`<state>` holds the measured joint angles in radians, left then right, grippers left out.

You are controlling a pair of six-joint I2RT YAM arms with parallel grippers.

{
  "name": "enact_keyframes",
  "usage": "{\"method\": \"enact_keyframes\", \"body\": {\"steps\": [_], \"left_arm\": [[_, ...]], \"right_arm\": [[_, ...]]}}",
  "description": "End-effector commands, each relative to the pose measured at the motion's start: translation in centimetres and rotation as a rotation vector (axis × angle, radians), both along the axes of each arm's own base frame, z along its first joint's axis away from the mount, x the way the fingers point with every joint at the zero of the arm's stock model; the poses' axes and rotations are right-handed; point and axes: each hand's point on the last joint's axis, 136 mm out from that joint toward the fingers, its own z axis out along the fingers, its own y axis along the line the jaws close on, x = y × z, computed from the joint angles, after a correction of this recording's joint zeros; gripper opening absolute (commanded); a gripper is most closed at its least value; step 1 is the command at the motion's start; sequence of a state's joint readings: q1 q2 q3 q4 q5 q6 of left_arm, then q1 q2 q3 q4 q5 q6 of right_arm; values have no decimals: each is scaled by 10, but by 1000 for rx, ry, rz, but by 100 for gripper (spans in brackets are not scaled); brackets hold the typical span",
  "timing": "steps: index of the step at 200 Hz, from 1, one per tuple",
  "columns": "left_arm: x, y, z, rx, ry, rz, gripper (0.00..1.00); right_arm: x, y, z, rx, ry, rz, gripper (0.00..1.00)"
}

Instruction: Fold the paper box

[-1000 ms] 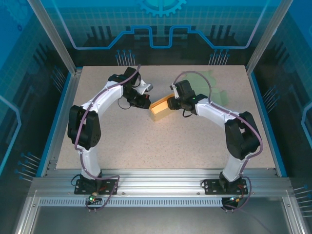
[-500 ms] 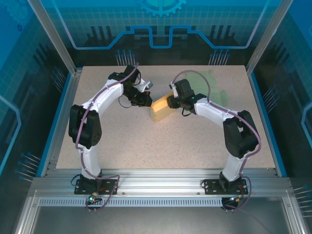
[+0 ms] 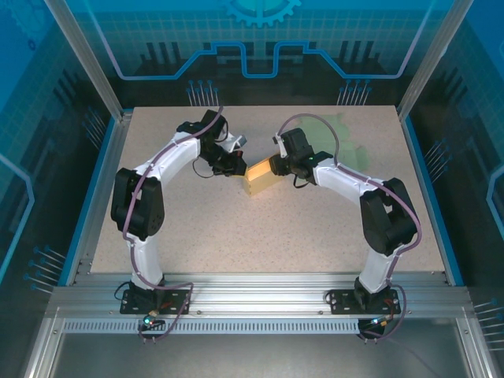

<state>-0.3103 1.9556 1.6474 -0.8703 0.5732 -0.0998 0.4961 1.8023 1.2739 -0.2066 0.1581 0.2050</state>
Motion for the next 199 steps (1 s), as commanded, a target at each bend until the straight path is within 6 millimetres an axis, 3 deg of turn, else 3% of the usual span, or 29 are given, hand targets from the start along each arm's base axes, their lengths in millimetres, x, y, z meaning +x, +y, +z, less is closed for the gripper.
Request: {"method": "enact_keyframes", "body": {"steps": [1, 67, 139, 167, 199], "left_arm": [[0, -1, 3, 7, -38, -2, 0], [0, 4, -12, 43, -40, 6, 0], [-2, 7, -16, 65, -42, 4, 0], [-2, 7, -18, 64, -39, 4, 0], [-1, 6, -16, 57, -46, 6, 0]], "right_arm": [[-24, -3, -40, -61, 126, 27, 42], [-27, 1, -31, -47, 120, 42, 43], [-32, -3, 20, 30, 58, 46, 56], [-29, -7, 23, 55, 61, 35, 59], [-26, -8, 13, 64, 84, 20, 58]]}}
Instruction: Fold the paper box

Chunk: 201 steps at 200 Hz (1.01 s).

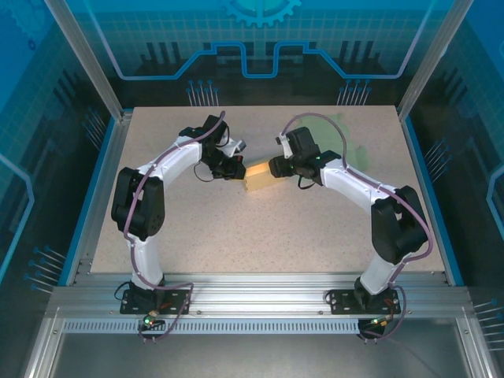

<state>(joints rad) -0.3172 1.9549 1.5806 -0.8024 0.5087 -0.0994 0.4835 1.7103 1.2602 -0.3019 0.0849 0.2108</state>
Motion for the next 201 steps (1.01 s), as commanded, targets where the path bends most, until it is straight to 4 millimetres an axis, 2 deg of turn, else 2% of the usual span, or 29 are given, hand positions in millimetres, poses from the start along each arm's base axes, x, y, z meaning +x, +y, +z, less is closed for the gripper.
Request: {"method": "enact_keyframes", "body": {"steps": [1, 20, 46, 65, 78, 108, 129, 145, 176, 186, 201], "left_arm": [[-2, 0, 7, 0, -25, -7, 0], [-2, 0, 7, 0, -24, -9, 0], [-2, -1, 8, -8, -23, -9, 0], [-4, -3, 17, -29, -32, -10, 0], [-7, -3, 27, -39, -44, -13, 6], [-17, 3, 51, -29, -91, -18, 27], [-16, 12, 66, 20, -177, -1, 37], [-9, 13, 74, 73, -315, -31, 43], [10, 3, 69, 180, -605, -116, 50], [16, 2, 64, 195, -655, -121, 50], [21, -3, 56, 203, -683, -145, 57]], "right_arm": [[-4, -4, -7, 20, 43, -13, 58], [-3, -4, -1, 28, 38, -13, 58], [-4, -6, 22, 28, -3, -4, 57], [-6, -12, 38, 18, -37, 0, 55], [-5, -19, 43, 1, -48, -4, 53], [-5, -33, 41, -30, -43, 1, 50], [-3, -40, 41, -42, -50, 12, 46], [0, -45, 39, -50, -54, 19, 44], [9, -49, 26, -65, -49, 54, 43], [12, -49, 21, -74, -44, 66, 43], [16, -49, 15, -86, -37, 73, 42]]}}
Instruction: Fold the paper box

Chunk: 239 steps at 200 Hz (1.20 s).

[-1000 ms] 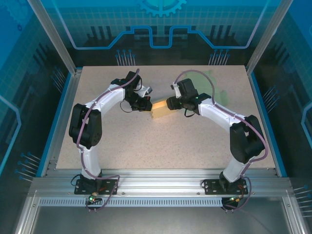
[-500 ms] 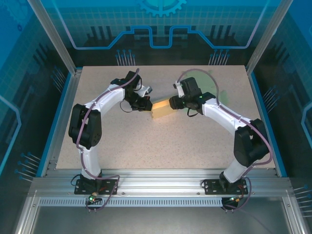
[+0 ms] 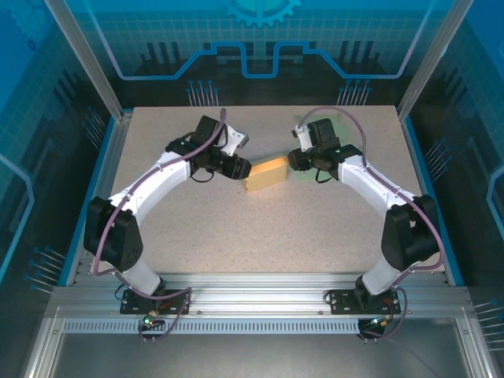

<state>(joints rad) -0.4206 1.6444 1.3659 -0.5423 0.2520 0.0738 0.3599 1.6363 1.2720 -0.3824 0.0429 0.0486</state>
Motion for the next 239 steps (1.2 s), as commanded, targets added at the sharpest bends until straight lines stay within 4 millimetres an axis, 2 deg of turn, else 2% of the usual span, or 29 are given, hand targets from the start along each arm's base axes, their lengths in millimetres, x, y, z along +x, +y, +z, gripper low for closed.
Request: {"method": "enact_keyframes", "body": {"steps": [1, 38, 73, 111, 163, 187, 219, 230, 239], "left_arm": [[28, 1, -7, 73, -176, -21, 57], [39, -5, -31, 172, -199, -59, 60], [44, -9, -41, 172, -184, -52, 63], [50, -9, -50, 196, -167, -53, 63], [54, -8, -59, 235, -156, -66, 64], [53, -12, -62, 245, -156, -123, 63], [42, -23, -67, 249, -141, -289, 64], [39, -28, -65, 233, -139, -327, 65], [39, -31, -62, 225, -143, -344, 73]], "right_arm": [[9, 2, -9, -21, 5, 50, 42], [19, 4, -22, -51, 11, 76, 43], [31, 5, -32, -73, 13, 79, 44], [43, 4, -32, -89, -17, 65, 42], [50, 4, -36, -81, -38, 94, 39], [50, 1, -36, -70, -36, 97, 39], [45, -6, -29, -34, -43, 67, 39], [43, -9, -26, -19, -43, 55, 39], [42, -10, -25, -9, -42, 50, 39]]}}
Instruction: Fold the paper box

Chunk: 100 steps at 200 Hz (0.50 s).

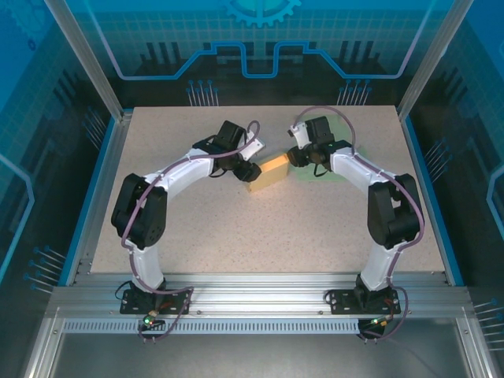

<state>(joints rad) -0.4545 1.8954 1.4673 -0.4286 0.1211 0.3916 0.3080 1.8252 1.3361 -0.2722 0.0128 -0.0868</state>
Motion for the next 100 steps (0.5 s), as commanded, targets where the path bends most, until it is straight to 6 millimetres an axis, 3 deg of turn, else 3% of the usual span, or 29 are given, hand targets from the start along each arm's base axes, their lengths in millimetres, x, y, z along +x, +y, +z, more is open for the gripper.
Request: {"method": "enact_keyframes", "body": {"steps": [1, 13, 64, 100], "left_arm": [[-14, -12, -1, 1, 41, -141, 73], [-11, -13, 2, 1, 38, -142, 78], [7, -13, 24, -3, -19, -104, 79], [-4, -27, 34, -90, 18, -156, 94]], "right_arm": [[-3, -5, 16, 60, -22, -20, 39], [-5, -7, 17, 71, -21, -28, 39], [-8, -9, 20, 84, -18, -40, 40], [-8, -10, 23, 86, -23, -49, 40]]}}
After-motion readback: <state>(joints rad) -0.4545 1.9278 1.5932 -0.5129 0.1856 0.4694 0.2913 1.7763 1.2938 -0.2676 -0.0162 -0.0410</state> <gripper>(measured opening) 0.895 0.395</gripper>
